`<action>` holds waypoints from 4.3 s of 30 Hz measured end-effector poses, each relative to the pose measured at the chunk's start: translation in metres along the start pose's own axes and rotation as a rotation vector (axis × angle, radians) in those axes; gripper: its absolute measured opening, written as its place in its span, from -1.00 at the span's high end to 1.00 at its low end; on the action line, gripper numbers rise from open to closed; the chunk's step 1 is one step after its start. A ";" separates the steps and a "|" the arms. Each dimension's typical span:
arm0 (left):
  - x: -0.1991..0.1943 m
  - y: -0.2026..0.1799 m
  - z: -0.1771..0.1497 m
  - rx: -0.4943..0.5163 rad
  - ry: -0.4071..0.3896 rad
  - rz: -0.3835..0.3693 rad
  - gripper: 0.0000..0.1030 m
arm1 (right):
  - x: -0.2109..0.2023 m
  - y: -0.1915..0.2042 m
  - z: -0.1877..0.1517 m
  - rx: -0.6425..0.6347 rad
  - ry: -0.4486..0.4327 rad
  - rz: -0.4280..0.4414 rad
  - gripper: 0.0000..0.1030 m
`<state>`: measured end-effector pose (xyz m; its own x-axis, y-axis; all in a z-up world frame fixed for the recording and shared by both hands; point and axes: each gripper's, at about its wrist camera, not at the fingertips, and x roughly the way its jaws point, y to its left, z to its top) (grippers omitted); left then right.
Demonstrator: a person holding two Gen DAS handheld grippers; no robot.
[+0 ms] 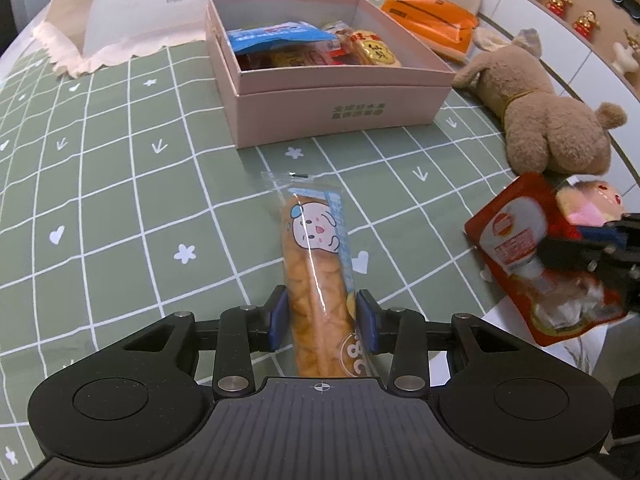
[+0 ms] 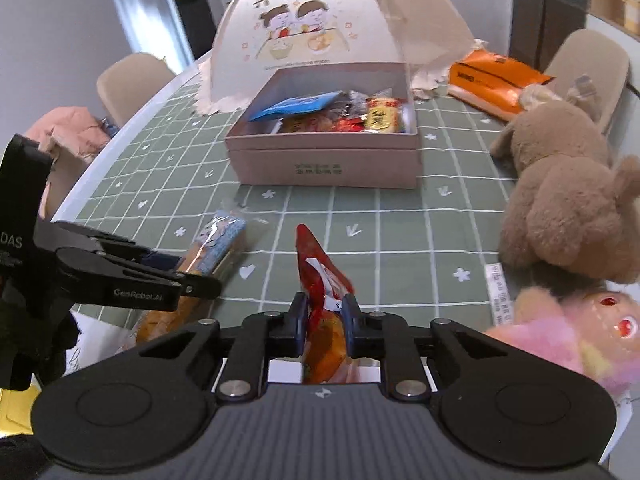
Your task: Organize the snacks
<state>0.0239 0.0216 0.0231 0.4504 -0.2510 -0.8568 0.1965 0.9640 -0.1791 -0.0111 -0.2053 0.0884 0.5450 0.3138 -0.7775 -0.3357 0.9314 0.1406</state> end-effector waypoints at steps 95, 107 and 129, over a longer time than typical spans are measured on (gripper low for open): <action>-0.019 -0.002 -0.038 -0.127 -0.320 0.180 0.29 | 0.086 0.033 -0.010 -0.067 -0.076 -0.203 -0.46; 0.009 -0.028 -0.033 -0.073 -0.409 0.316 0.26 | 0.098 0.007 -0.015 0.026 -0.160 -0.229 -1.00; 0.013 -0.029 -0.033 -0.076 -0.439 0.302 0.26 | 0.105 0.009 -0.020 0.008 -0.225 -0.220 -1.00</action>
<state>-0.0051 -0.0063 0.0012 0.8021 0.0408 -0.5958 -0.0545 0.9985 -0.0050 0.0279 -0.1678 -0.0046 0.7602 0.1370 -0.6351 -0.1855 0.9826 -0.0101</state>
